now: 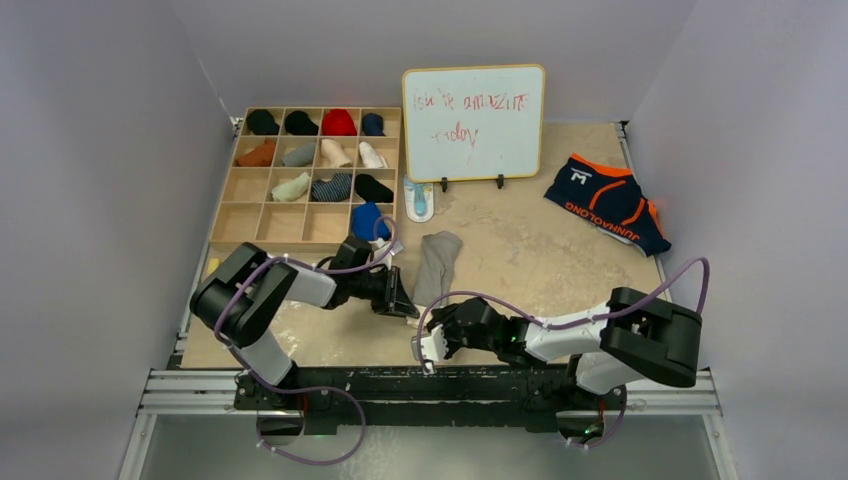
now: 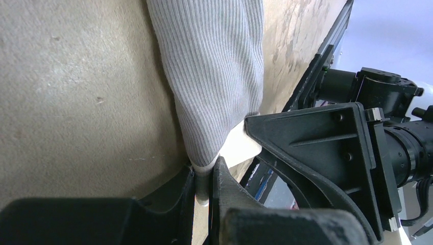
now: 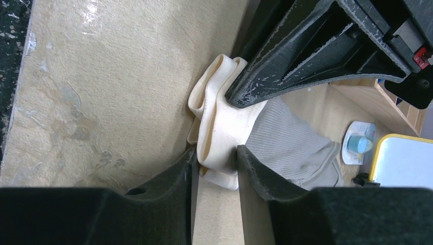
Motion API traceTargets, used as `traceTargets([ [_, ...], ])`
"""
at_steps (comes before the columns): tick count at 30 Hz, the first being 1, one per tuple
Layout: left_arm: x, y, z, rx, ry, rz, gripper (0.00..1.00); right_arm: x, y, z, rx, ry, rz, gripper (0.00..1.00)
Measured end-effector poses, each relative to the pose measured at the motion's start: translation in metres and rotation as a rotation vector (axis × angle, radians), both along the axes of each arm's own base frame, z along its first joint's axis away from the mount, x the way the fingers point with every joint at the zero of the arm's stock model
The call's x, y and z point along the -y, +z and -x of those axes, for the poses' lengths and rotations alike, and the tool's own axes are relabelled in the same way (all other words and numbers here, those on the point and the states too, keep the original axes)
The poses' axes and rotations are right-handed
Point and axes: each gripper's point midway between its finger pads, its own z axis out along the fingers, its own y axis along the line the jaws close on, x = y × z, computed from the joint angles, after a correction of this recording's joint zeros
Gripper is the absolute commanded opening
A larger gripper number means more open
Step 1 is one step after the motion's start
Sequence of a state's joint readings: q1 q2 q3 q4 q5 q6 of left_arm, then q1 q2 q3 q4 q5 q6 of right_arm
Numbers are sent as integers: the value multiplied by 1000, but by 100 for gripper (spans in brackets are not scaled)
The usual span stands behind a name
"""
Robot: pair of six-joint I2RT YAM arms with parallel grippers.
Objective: Roll the underwear
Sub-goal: Roll the underwear to the center of the board.
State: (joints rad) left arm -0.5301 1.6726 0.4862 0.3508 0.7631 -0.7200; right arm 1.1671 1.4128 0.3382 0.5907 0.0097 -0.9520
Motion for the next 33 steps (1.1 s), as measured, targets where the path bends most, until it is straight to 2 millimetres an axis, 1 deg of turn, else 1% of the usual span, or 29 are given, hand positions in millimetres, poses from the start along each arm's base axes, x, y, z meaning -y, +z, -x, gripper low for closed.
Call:
traceTargets([
  [3,0,0,0,-3,-1,4,0,-1,0,-1,5,3,-2,26],
  [6,0,-1,0,-9,-5,10,0,-3,1,-2,13,4,-12,14],
  [8,0,0,1,-10,-7,14,0,-5,3,-3,20,0,-22,2],
  [9,0,0,1,-10,-7,14,0,-5,3,-3,22,-1,-24,0],
  [13,0,0,1,-10,-6,14,14,-6,4,-3,8,-11,-39,0],
  [17,-1,0,1,-10,5,9,32,-6,3,-3,-46,-39,-66,0],
  [21,-2,7,1,-2,16,16,51,-6,8,-5,-148,-57,-131,0],
  [23,-4,13,2,22,26,21,57,-6,13,-5,-203,-56,-170,0],
  [26,-10,19,3,70,54,18,59,-8,16,-2,-276,-45,-205,0],
  [29,-16,19,4,96,80,5,59,-9,16,4,-363,-24,-229,0],
  [33,-17,19,4,103,94,5,59,-8,18,10,-467,-11,-260,0],
])
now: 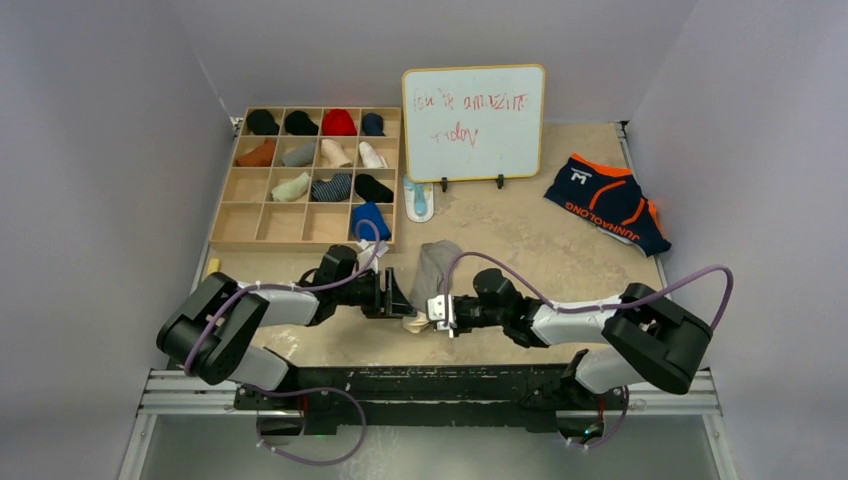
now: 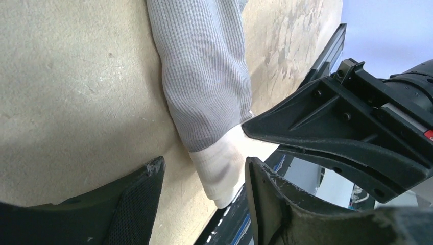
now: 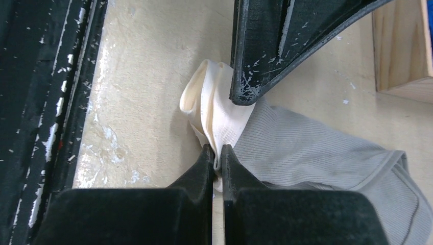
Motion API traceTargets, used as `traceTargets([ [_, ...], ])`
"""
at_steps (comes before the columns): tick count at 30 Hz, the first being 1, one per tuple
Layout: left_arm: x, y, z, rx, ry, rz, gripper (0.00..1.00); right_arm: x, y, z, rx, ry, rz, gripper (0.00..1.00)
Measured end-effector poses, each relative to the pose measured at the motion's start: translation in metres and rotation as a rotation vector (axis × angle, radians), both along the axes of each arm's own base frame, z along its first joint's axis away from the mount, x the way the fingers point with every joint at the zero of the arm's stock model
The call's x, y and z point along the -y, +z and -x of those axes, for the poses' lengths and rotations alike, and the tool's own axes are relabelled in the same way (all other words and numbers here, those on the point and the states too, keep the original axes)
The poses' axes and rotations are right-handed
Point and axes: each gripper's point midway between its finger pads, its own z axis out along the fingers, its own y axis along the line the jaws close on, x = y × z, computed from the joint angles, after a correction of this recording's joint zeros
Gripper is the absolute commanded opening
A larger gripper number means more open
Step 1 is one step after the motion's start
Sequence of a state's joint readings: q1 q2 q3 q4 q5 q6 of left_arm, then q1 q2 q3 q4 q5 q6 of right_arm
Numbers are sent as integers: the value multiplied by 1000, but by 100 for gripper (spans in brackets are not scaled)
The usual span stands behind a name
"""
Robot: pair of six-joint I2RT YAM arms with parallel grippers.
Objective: Roll the underwear
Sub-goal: Roll the underwear to the center of the board.
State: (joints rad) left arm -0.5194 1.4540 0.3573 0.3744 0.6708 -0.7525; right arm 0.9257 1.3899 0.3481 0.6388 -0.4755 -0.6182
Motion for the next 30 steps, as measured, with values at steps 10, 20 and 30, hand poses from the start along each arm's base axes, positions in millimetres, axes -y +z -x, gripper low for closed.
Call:
traceTargets([
  [10,-3,0,-1,-64,132,53,54,-1,-4,6,-93,8,-12,0],
  [20,-1,-8,3,-215,240,104,42,-1,-3,2,-70,1,-13,0],
  [30,9,-13,12,-284,254,117,15,-1,-3,-4,-31,-7,-5,6],
])
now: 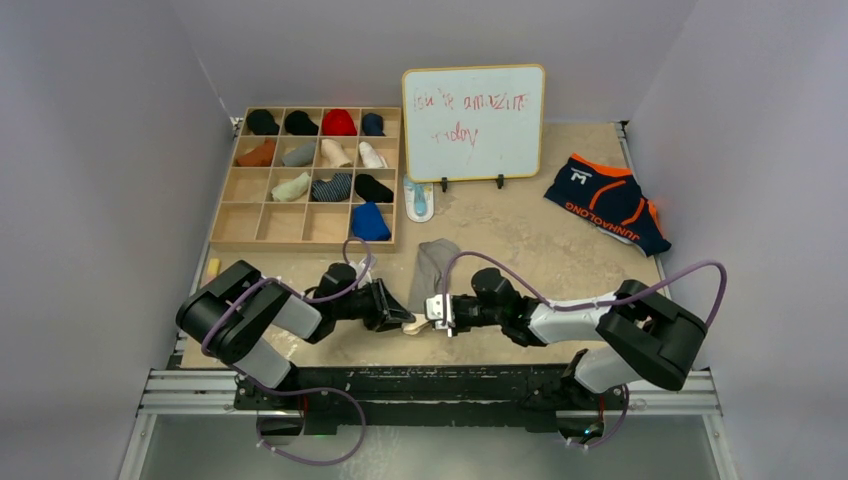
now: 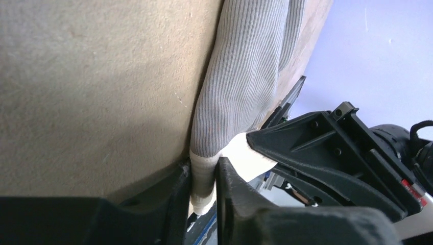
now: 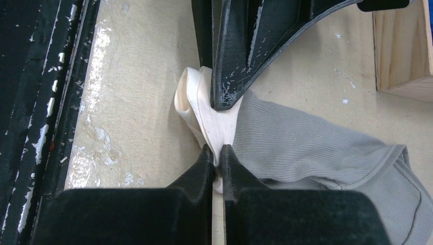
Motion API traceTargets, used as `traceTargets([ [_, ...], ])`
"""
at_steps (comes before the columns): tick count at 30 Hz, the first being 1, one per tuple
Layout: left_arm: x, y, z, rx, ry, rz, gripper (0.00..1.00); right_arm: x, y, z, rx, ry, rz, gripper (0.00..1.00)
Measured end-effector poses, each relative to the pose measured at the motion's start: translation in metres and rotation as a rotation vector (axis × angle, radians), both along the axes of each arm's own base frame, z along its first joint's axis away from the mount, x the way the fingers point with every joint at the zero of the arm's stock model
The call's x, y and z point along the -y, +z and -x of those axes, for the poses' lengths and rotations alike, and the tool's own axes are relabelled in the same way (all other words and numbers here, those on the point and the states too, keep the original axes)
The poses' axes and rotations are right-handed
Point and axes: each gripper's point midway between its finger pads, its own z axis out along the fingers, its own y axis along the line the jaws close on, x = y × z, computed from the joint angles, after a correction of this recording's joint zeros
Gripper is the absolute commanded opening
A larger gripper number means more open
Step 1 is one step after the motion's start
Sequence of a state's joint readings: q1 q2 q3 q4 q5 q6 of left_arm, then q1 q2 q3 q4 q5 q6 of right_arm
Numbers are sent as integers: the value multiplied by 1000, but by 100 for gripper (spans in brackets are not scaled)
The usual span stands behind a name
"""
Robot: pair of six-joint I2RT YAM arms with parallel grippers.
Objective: Roll the underwear
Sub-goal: Roll the underwear to the center of the board.
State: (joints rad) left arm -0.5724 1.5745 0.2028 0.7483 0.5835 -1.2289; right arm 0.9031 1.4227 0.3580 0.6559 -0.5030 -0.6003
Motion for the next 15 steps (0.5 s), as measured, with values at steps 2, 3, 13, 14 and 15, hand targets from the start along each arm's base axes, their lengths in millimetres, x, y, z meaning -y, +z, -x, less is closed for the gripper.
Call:
traceTargets([
  [2,-1,-2,0,-10,10,-9,6,-1,-1,0,14,4,7,13],
  [3,0,-2,0,-10,12,-11,2,-2,-2,1,21,11,14,18],
  [13,-1,-4,-3,-16,24,-24,0,-7,-12,14,114,70,136,53],
  [14,-1,-4,-3,-16,25,-25,0,-6,-14,15,125,77,149,53],
  [15,-1,-4,-3,-16,26,-25,0,-7,-14,16,139,78,158,53],
])
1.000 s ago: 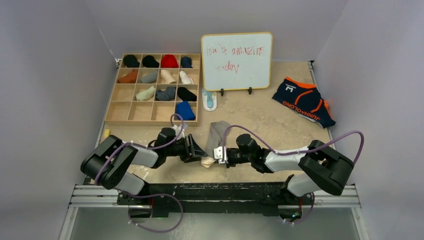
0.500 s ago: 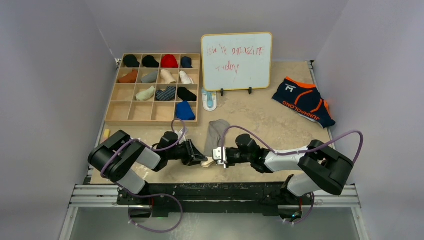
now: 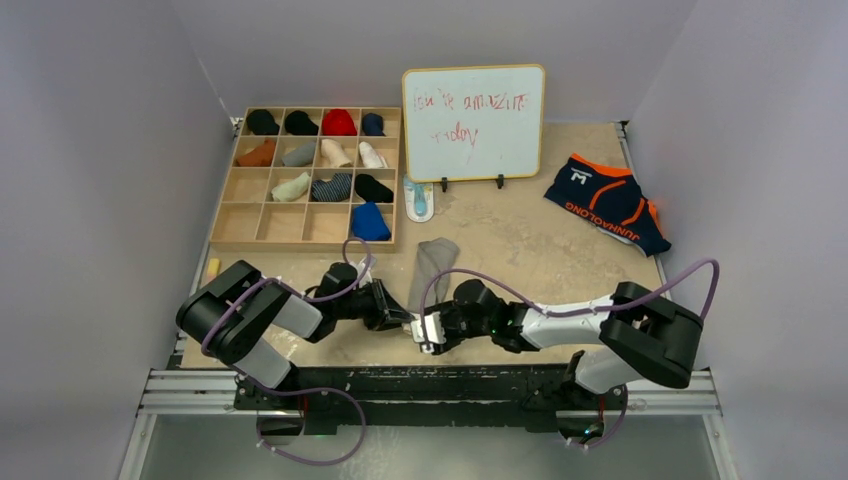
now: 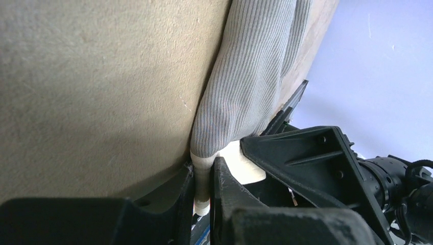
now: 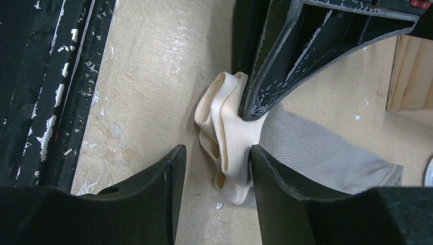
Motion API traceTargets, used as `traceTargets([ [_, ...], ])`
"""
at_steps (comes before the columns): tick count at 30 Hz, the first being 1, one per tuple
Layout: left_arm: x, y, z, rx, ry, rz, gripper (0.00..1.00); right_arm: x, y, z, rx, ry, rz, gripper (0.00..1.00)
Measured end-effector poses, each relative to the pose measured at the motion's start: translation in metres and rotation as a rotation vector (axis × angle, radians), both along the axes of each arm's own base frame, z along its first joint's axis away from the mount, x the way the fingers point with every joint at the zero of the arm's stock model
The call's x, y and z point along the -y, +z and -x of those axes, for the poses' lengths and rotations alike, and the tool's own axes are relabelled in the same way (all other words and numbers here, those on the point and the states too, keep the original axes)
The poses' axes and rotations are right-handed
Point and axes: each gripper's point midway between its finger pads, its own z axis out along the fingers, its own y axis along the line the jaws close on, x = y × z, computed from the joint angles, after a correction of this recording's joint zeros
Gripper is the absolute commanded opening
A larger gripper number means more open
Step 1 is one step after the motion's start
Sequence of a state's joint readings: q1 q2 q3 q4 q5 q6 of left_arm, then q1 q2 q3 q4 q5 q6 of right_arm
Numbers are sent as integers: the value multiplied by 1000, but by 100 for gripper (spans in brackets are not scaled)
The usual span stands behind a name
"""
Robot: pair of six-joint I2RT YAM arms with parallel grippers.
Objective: Roll the underwear
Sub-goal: Roll the underwear to the center of the board.
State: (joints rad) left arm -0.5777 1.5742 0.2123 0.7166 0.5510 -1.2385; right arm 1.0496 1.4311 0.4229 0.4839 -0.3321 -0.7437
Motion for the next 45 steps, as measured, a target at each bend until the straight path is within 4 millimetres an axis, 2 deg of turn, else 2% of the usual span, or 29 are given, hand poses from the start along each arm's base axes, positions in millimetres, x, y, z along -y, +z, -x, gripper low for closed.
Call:
traceTargets([
  [3,0,0,0,0,2,-1,0,-1,1,1,35,6,14,51],
  [7,0,0,0,0,2,-1,0,-2,1,0,91,8,30,41],
  [15,0,0,-1,-3,9,-1,0,-4,-2,-10,168,-18,46,11],
  [19,-1,1,-3,3,16,-3,0,-4,-1,-14,169,-45,42,0],
  [21,-2,1,-3,1,23,-11,1,-6,0,-14,151,-62,29,0],
  [28,-13,9,4,21,44,-44,39,-13,7,-7,-10,-61,-65,0],
  [32,-24,19,0,83,82,-97,53,-13,11,-4,-154,-41,-125,0],
  [35,-32,27,-3,137,102,-136,58,-12,13,-2,-275,-32,-157,0],
  [40,-41,47,-12,242,129,-168,59,-12,21,-1,-483,-36,-212,0],
  [45,-44,46,-13,281,108,-197,60,-14,27,0,-646,-70,-260,0],
])
